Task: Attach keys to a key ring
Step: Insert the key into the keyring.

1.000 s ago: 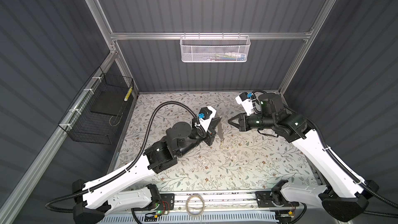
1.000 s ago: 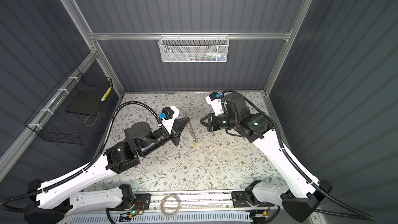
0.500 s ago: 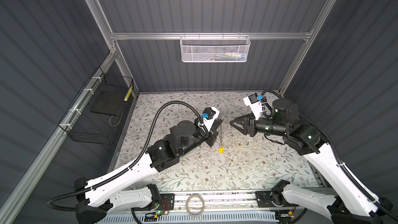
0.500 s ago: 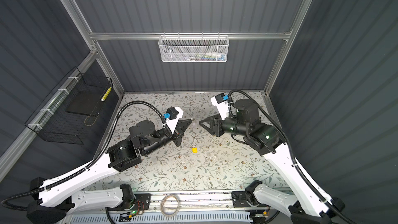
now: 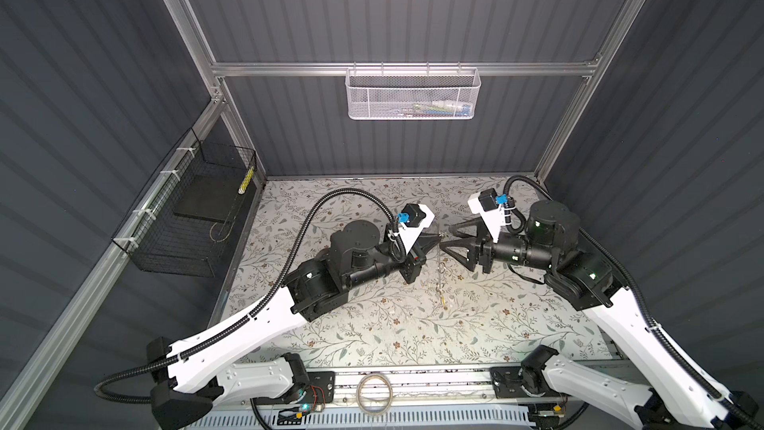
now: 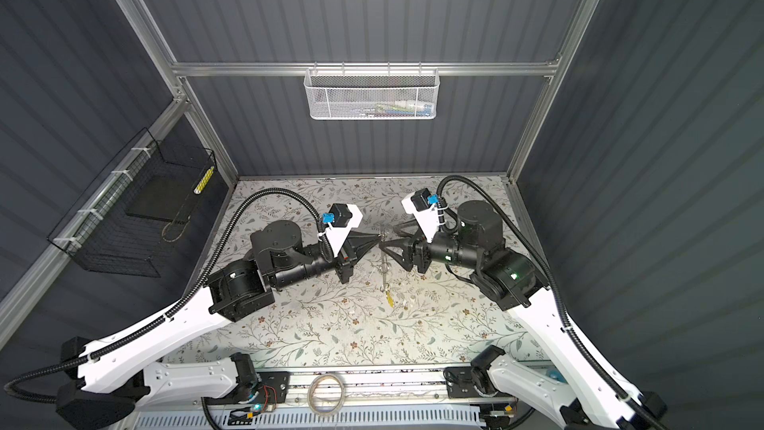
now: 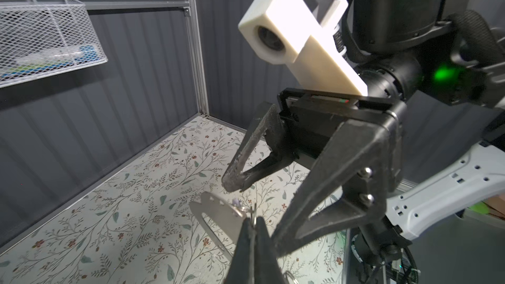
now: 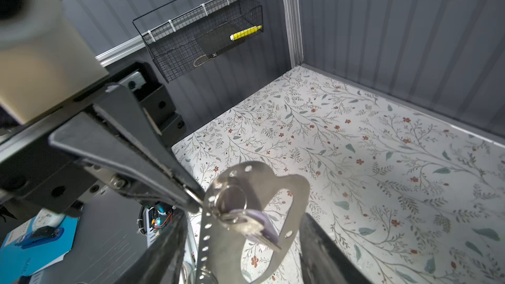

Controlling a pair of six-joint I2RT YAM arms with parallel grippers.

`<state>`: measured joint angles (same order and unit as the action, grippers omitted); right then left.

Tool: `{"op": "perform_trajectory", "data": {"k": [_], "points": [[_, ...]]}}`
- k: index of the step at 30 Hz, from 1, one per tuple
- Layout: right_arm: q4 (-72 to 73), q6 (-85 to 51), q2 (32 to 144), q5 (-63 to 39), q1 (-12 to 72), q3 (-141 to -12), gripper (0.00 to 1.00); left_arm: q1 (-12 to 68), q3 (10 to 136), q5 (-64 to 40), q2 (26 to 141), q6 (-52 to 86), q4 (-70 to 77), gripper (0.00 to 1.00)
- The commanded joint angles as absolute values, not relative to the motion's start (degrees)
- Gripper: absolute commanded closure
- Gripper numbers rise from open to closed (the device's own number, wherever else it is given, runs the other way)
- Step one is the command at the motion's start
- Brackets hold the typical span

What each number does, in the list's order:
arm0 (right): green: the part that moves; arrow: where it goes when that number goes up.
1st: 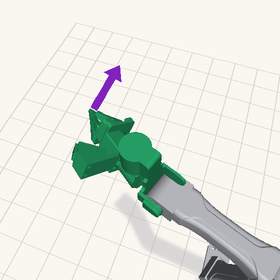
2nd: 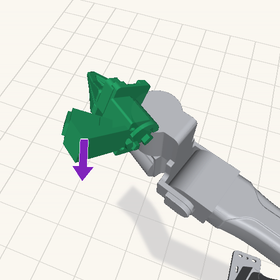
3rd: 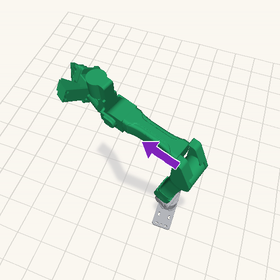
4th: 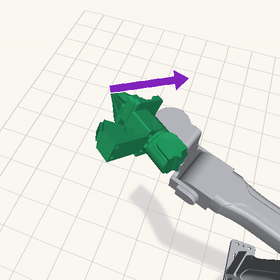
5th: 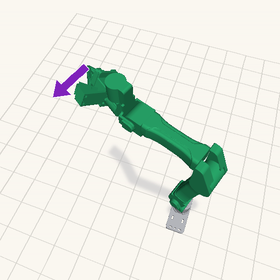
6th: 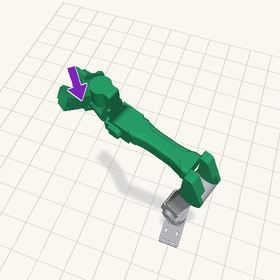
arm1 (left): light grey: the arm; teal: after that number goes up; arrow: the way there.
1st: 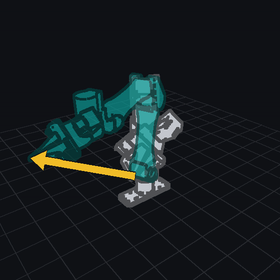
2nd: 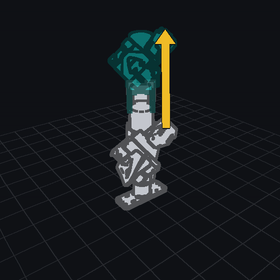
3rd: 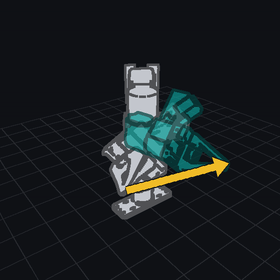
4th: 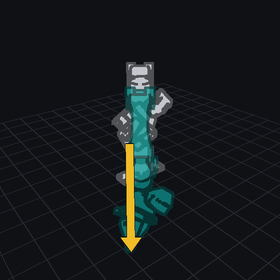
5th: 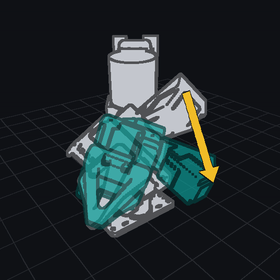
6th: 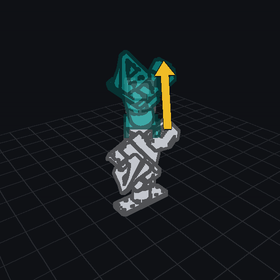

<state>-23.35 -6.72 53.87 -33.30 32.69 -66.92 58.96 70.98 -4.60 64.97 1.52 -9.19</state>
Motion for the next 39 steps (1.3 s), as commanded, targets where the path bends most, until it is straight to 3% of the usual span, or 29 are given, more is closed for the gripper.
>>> {"op": "perform_trajectory", "data": {"k": [1, 5, 13, 17, 25, 30, 39], "points": [[-18.9, -3.52, 52.31, -38.24, 31.44, -65.4, 0.37, 53.48, 73.47, -17.96, 65.51, 4.17, -7.53, 1.0], [-17.42, -3.75, 52.98, -43.17, 29.05, -64.69, 0.47, 50.87, 74.67, -25.81, 66.92, 4.55, -7.18, 1.0], [-15.31, -3.43, 55.66, -44.82, 27.04, -65.39, 0.53, 50.01, 77.02, -31.46, 69.22, 3.35, -8.16, 1.0], [-14.7, -3.12, 56.21, -46.01, 26.43, -65.52, 0.55, 49.71, 77.12, -31.85, 69.17, 3.39, -8.0, 1.0], [-16.38, -2.42, 57.38, -51.79, 26.35, -66.78, 0.75, 49.12, 76.51, -30.26, 68.82, 3.37, -6.94, 1.0], [-17.28, -2.36, 57.39, -52.71, 26.34, -66.78, 0.79, 48.82, 75.97, -28.66, 68.61, 3.58, -5.66, 1.0], [-18.69, -2.02, 57.13, -53.53, 26.31, -67.48, 1.0, 48.63, 75.18, -23.87, 68.67, 4.0, -3.99, 1.0]]}}
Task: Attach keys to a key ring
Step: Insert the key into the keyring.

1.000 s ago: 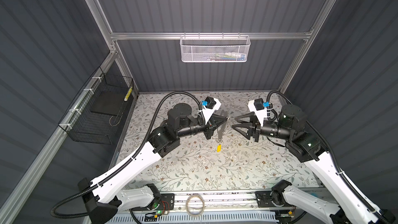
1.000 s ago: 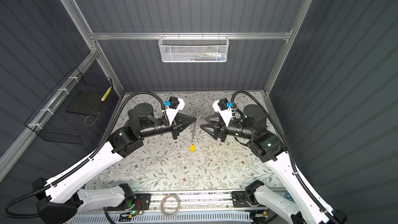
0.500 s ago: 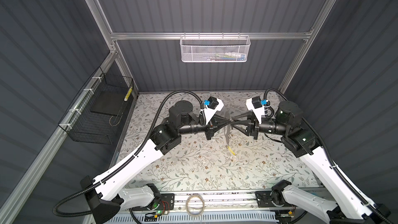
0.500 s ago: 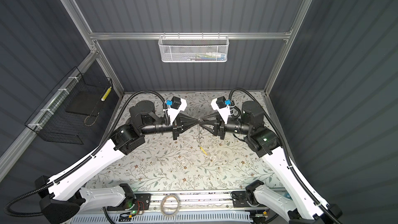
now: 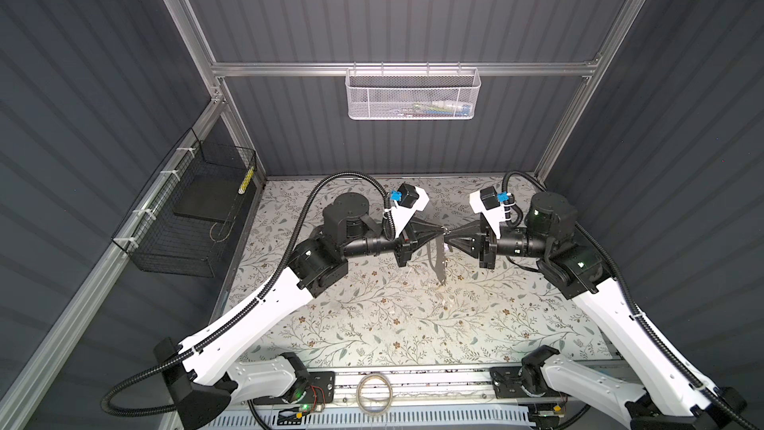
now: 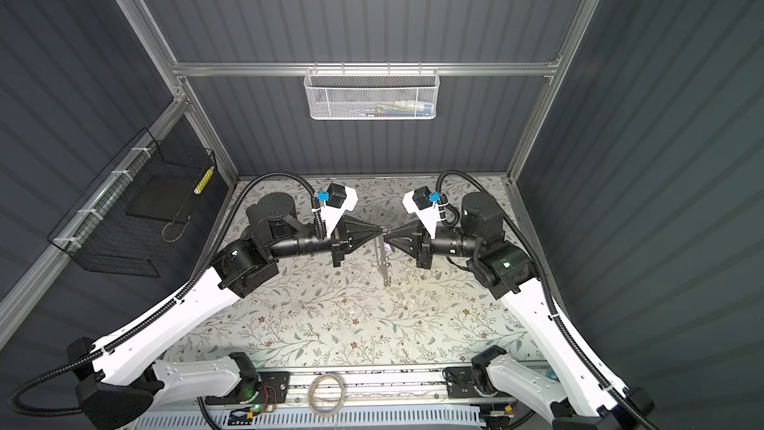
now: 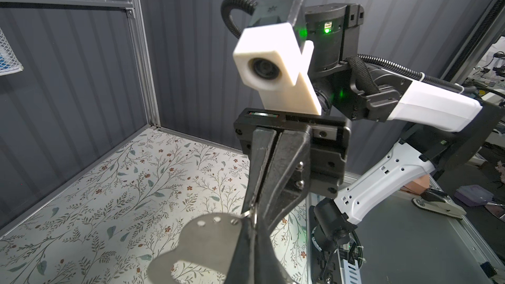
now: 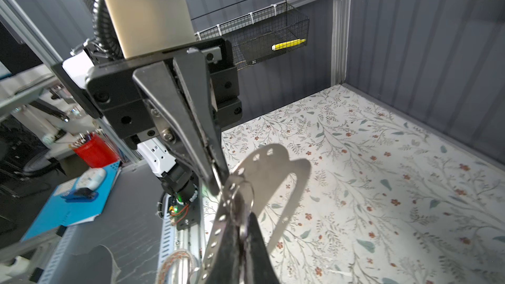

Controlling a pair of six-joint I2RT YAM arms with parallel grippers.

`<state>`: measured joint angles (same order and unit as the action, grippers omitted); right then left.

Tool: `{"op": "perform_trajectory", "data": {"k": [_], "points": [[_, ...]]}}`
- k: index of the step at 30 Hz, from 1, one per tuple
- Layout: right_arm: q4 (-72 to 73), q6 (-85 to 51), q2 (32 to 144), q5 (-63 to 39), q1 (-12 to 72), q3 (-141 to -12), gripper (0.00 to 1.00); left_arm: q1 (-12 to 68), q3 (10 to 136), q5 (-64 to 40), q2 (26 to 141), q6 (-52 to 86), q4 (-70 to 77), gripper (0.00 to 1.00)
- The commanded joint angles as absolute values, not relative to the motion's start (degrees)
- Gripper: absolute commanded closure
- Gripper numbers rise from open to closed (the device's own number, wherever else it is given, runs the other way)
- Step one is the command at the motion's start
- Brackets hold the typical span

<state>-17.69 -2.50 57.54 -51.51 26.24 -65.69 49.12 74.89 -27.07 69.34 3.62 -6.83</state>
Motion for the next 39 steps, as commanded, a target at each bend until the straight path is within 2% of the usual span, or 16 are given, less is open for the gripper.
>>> {"op": "perform_trajectory", "data": {"k": [1, 9, 23, 24, 25, 26, 29, 33, 39], "points": [[-19.0, -1.94, 56.97, -53.4, 26.34, -67.49, 1.0, 48.68, 74.9, -22.59, 68.6, 4.13, -3.63, 1.0], [-20.85, -2.47, 55.0, -48.43, 26.4, -67.28, 1.0, 48.68, 73.23, -14.11, 68.53, 5.46, -1.47, 1.0], [-29.14, 1.15, 60.48, -47.85, 28.87, -71.74, 1.0, 48.7, 70.84, -16.42, 69.54, 8.8, 5.39, 1.0], [-29.15, 1.23, 60.0, -46.66, 28.92, -71.53, 0.94, 48.67, 70.78, -16.32, 69.53, 8.83, 5.28, 1.0], [-28.7, 1.13, 59.25, -45.13, 28.85, -71.18, 0.75, 48.65, 70.66, -16.22, 69.49, 8.7, 5.19, 1.0], [-28.28, 1.14, 58.4, -43.82, 28.84, -70.91, 0.66, 48.61, 70.49, -16.12, 69.43, 8.62, 5.11, 1.0], [-27.38, 1.45, 55.83, -40.13, 28.48, -70.6, 0.58, 48.66, 69.99, -16.34, 69.1, 8.37, 5.18, 1.0], [-26.82, 2.6, 54.0, -37.15, 27.73, -71.59, 0.58, 48.68, 69.61, -17.78, 68.69, 8.01, 5.32, 1.0], [-24.0, 3.51, 55.22, -37.71, 27.56, -73.13, 0.73, 48.71, 69.62, -24.91, 69.03, 7.39, 5.64, 1.0]]}}
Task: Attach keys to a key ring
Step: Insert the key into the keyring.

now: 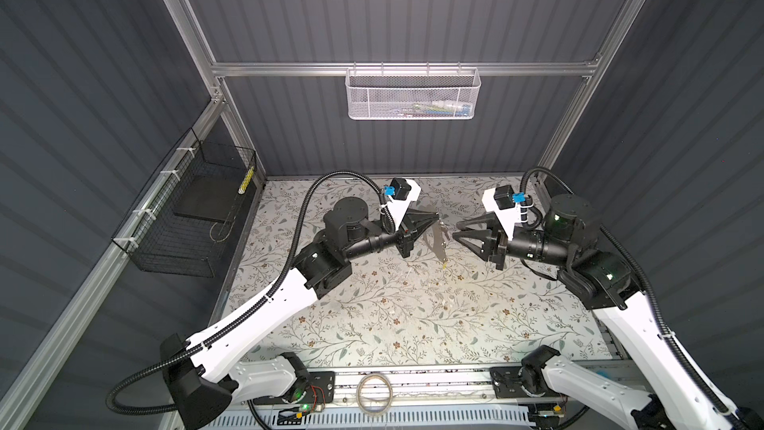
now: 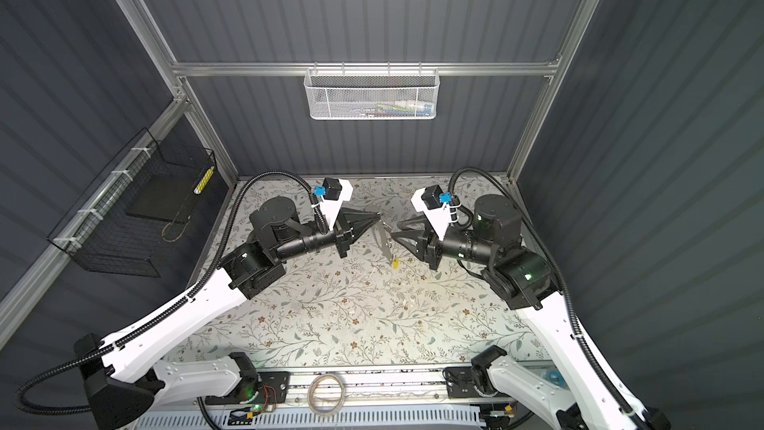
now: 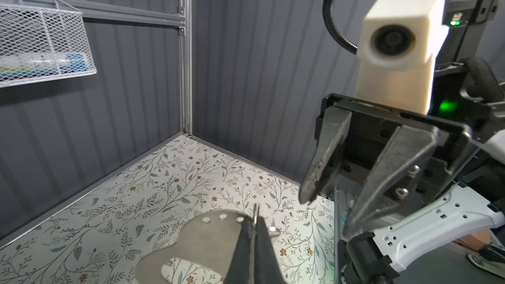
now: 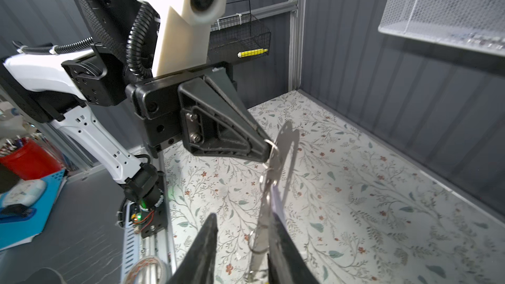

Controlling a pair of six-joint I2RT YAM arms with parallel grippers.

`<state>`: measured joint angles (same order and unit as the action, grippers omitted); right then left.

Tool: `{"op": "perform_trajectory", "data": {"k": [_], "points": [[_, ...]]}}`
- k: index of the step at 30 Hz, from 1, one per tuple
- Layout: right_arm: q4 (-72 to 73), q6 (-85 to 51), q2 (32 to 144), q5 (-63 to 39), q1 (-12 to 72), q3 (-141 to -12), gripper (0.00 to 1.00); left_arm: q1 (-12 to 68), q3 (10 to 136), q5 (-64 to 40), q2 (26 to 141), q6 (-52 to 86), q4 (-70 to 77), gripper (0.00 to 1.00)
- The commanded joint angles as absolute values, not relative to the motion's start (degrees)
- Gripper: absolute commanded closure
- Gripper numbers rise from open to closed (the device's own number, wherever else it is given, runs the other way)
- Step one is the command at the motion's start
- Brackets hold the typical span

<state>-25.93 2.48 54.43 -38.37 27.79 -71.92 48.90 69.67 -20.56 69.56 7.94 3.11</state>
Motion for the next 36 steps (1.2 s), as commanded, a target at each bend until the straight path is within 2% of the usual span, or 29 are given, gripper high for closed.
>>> {"op": "perform_trajectory", "data": {"k": [1, 7, 24, 29, 33, 36], "points": [[-23.33, 3.47, 55.53, -37.93, 27.53, -73.17, 0.75, 48.65, 69.6, -25.83, 69.08, 7.38, 5.86, 1.0], [-22.58, 3.47, 57.21, -39.82, 27.44, -73.78, 0.82, 48.66, 69.25, -27.68, 68.98, 7.47, 7.03, 1.0], [-20.83, 2.46, 58.71, -44.81, 27.41, -74.3, 0.84, 48.61, 70.18, -30.63, 69.87, 8.03, 6.95, 1.0], [-20.83, 2.02, 59.67, -47.03, 27.43, -74.64, 0.9, 48.63, 70.02, -30.14, 69.87, 8.0, 7.55, 1.0], [-20.91, 2.01, 59.86, -48.51, 27.5, -74.58, 1.0, 48.7, 69.83, -28.64, 69.87, 8.08, 7.92, 1.0], [-21.87, 2.95, 59.93, -47.88, 27.47, -75.04, 1.0, 48.73, 70.03, -27.58, 70.12, 8.18, 7.4, 1.0]]}}
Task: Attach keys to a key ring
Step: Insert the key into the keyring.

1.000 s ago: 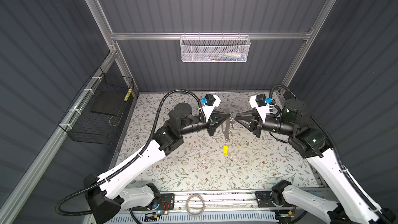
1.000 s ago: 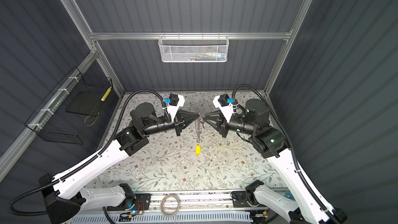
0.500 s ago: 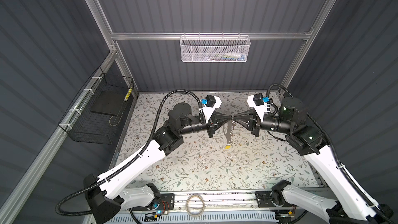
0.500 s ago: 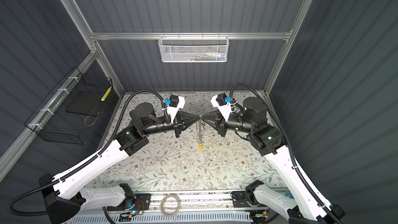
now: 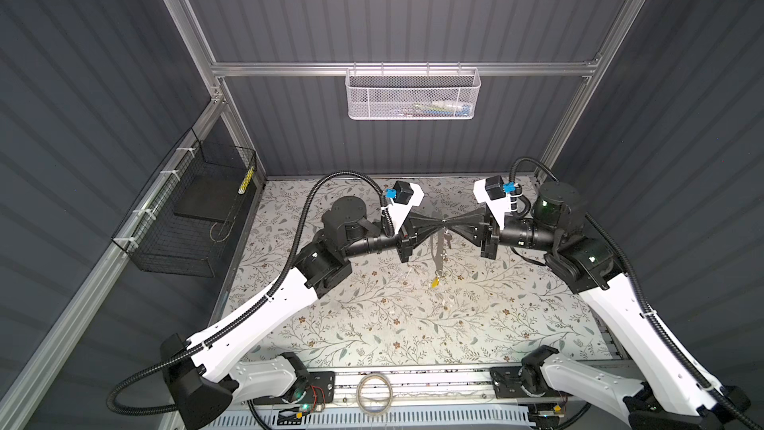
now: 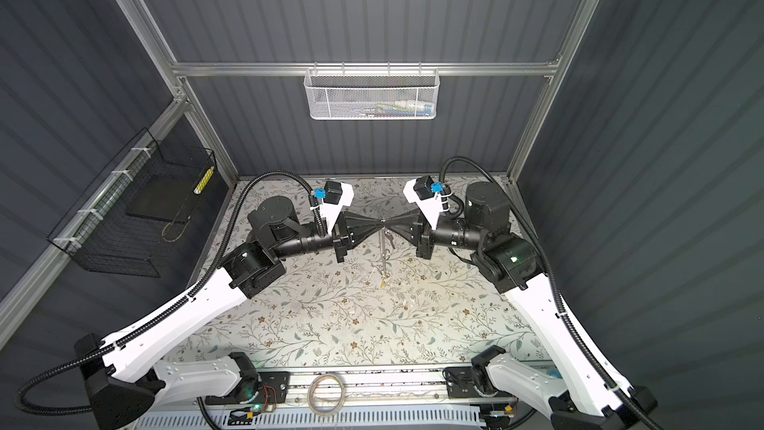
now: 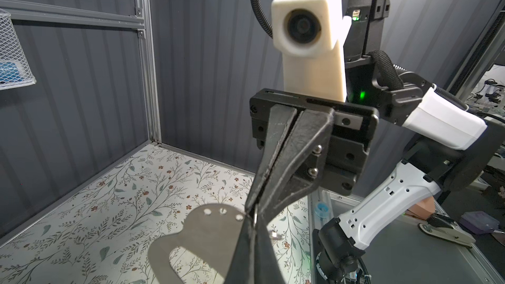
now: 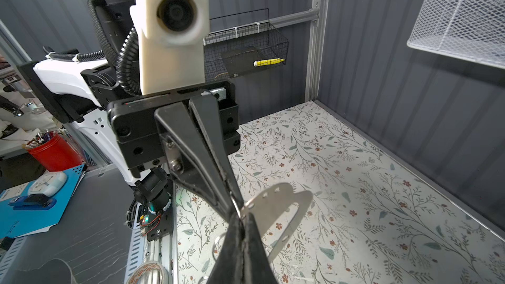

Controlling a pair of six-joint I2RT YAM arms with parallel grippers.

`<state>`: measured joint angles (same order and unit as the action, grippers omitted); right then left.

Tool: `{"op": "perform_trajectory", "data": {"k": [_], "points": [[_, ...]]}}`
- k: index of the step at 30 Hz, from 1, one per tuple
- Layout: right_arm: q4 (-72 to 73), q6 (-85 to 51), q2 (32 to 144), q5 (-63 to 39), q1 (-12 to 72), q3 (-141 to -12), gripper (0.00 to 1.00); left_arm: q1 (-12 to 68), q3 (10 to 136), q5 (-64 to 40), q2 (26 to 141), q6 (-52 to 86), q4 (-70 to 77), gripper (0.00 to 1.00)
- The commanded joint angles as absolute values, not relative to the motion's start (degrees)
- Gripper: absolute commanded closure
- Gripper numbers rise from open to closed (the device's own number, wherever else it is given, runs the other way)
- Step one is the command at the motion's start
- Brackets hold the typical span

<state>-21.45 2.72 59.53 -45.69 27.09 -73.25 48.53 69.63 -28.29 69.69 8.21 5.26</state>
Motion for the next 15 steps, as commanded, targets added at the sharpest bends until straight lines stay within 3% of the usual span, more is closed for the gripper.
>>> {"op": "perform_trajectory", "data": {"k": [1, 5, 8, 10, 15], "points": [[-21.92, 3.35, 59.99, -47.66, 27.45, -75.3, 1.0, 48.65, 69.97, -27.29, 70.01, 8.17, 7.05, 1.0], [-26.45, 5.68, 61.02, -46.01, 27.42, -77.51, 1.0, 48.69, 70.33, -24.04, 69.17, 8.0, 4.08, 0.99], [-30.76, 8.32, 62.36, -43.49, 27.38, -80.14, 1.0, 48.64, 70.66, -20.29, 67.57, 7.19, 0.35, 0.76], [-34.83, 10.64, 63.49, -41.15, 27.42, -82.61, 1.0, 48.69, 72.51, -16.42, 66.6, 5.4, -4.86, 0.7], [-49.87, 19.1, 69.87, -33.77, 27.38, -93.17, 1.0, 48.68, 84.28, -4.55, 67.96, 0.15, -23.88, 0.67]]}}
